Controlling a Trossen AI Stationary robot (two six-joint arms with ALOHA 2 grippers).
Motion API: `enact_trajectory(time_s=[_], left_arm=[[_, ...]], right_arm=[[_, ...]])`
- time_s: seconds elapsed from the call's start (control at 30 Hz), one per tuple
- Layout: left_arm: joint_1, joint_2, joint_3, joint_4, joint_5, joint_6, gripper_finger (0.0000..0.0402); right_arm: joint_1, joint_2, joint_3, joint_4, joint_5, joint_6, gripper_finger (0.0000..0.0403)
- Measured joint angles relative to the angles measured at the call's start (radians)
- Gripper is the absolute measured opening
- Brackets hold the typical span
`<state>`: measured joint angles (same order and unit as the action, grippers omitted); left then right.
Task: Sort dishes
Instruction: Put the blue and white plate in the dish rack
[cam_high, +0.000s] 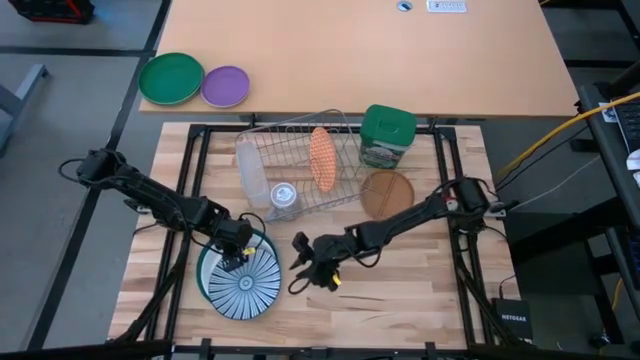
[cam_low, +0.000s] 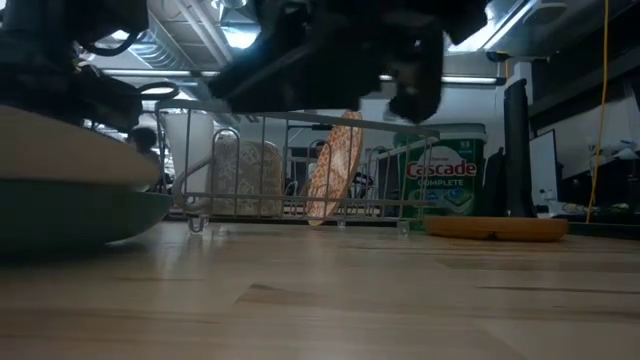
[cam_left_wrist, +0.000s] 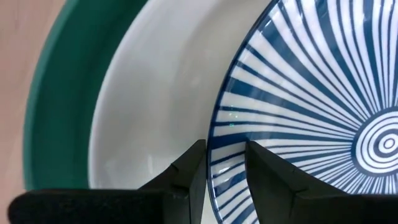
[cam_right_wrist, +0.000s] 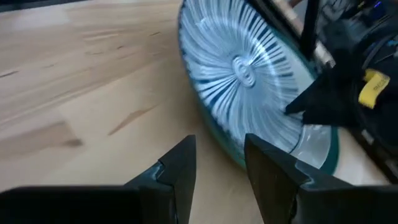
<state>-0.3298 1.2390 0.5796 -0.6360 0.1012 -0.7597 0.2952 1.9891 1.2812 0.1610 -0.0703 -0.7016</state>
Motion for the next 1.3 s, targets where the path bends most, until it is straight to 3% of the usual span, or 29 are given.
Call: enact_trajectory(time_s=[0.5, 0.8, 1.07, 1.3], left_arm=[[0.000, 0.001, -0.001, 0.028, -0.004, -0.026, 0.0098], [0.000, 0.001, -0.001, 0.029, -0.003, -0.026, 0.0098], [0.000, 0.001, -0.001, 0.035, -0.003, -0.031, 0.0098], [0.000, 0.001, -0.001, 0.051, -0.003, -0.031, 0.0098]], right_arm=[[-0.001, 0.139, 0.000, 0.249, 0.000, -0.223, 0.0140], [-0.001, 0.201, 0.006, 0.304, 0.005, -0.312, 0.0140], [-0.001, 0.272, 0.115, 0.306, 0.052, -0.382, 0.0140], [0.000, 0.314, 0.215, 0.192, 0.052, -0.382, 0.0132]])
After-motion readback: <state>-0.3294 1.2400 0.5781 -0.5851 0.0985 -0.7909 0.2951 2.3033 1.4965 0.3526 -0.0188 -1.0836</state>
